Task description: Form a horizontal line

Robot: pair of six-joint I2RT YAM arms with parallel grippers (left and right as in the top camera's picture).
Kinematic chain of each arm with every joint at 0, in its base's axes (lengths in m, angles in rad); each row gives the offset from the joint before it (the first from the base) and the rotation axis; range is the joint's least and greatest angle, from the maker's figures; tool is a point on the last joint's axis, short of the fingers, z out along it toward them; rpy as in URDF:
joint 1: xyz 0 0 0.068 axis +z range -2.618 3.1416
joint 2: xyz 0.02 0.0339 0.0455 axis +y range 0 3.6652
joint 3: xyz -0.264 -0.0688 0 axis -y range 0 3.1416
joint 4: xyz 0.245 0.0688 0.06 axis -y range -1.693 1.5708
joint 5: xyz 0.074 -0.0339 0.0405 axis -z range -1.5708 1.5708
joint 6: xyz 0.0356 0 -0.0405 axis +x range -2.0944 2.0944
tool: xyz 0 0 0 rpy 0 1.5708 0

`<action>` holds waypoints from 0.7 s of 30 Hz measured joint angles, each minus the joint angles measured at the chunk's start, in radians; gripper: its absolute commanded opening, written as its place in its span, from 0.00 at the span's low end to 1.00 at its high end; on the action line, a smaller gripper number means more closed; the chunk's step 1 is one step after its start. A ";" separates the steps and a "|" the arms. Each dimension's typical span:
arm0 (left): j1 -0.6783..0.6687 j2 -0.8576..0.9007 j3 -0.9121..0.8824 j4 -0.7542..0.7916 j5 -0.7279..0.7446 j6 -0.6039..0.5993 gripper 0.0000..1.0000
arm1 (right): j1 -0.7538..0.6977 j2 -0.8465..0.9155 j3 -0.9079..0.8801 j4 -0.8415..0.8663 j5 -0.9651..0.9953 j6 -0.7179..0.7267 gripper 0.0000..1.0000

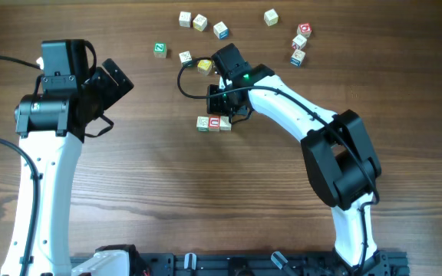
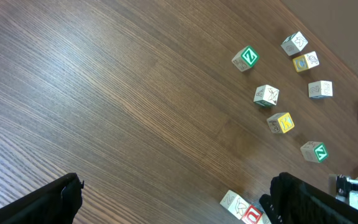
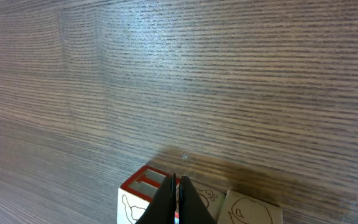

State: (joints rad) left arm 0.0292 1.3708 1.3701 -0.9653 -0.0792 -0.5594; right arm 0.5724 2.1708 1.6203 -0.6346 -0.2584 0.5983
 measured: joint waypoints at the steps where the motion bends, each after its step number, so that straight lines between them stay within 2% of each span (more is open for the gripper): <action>1: 0.000 0.000 0.000 0.000 0.000 0.000 1.00 | 0.000 0.000 0.000 0.000 0.000 0.000 0.05; 21: 0.000 0.000 0.000 0.000 0.000 0.000 1.00 | 0.000 0.000 0.000 -0.057 -0.055 0.000 0.05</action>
State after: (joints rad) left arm 0.0292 1.3708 1.3701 -0.9657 -0.0792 -0.5594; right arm 0.5724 2.1708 1.6203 -0.6914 -0.3138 0.5983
